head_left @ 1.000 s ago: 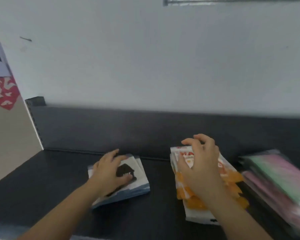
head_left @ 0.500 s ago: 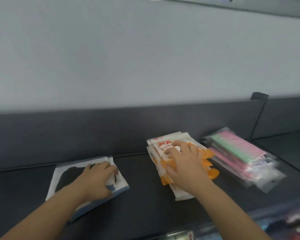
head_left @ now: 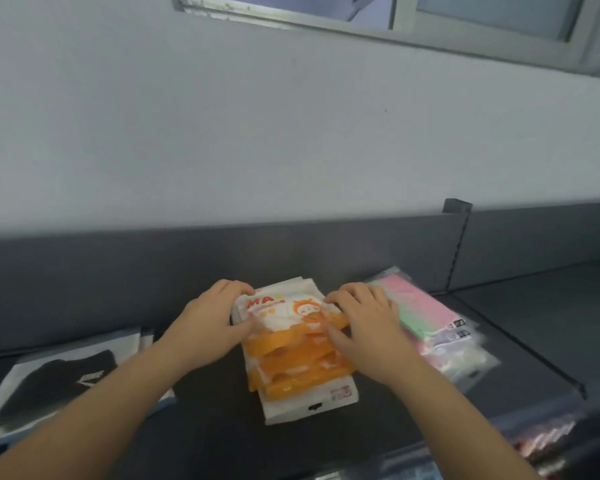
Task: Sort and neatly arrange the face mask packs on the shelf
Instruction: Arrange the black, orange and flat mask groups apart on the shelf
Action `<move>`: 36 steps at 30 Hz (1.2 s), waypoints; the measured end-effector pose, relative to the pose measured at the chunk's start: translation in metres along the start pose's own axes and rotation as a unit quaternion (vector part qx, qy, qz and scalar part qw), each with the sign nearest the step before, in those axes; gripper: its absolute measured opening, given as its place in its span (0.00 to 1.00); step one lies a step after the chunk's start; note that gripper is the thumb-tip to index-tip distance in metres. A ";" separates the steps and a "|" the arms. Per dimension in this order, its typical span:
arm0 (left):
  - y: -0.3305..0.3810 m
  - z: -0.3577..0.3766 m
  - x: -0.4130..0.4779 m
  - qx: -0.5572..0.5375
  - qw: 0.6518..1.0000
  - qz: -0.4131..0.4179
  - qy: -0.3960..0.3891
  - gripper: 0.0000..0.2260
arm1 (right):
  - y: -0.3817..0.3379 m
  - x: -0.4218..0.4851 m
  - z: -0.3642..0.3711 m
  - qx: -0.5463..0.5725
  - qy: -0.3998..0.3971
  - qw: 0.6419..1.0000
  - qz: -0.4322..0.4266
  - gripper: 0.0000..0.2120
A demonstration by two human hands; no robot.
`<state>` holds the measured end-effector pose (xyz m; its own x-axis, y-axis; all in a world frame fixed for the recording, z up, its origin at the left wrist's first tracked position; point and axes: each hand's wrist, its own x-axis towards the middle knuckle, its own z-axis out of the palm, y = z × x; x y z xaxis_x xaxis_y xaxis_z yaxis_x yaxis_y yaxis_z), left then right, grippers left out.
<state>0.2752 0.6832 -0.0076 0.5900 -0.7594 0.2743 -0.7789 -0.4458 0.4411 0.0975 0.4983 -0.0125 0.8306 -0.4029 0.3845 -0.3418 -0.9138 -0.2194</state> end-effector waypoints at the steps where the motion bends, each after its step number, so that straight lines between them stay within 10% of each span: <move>1: 0.011 0.005 0.006 -0.005 1.000 -0.013 0.014 0.18 | 0.017 0.002 -0.004 0.004 0.003 1.000 0.005 0.18; 16: 0.201 0.167 0.114 -0.205 0.972 -0.111 -0.038 0.24 | 0.262 0.023 -0.046 0.046 -0.097 0.990 0.091 0.20; 23: 0.200 0.228 0.118 -0.470 0.799 -0.375 0.009 0.33 | 0.293 0.008 -0.002 0.322 -0.197 0.902 0.208 0.39; 29: 0.215 0.232 0.135 -0.513 0.767 -0.384 0.018 0.26 | 0.309 0.007 0.005 0.433 -0.172 0.840 0.277 0.39; 36: 0.216 0.254 0.146 -0.547 0.765 -0.339 -0.002 0.35 | 0.323 0.007 0.008 0.408 -0.148 0.845 0.312 0.31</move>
<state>0.1389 0.3555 -0.0896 0.7772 -0.5315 -0.3368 0.3522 -0.0761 0.9328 -0.0034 0.2009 -0.0881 0.7163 -0.6518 -0.2491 -0.4366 -0.1401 -0.8887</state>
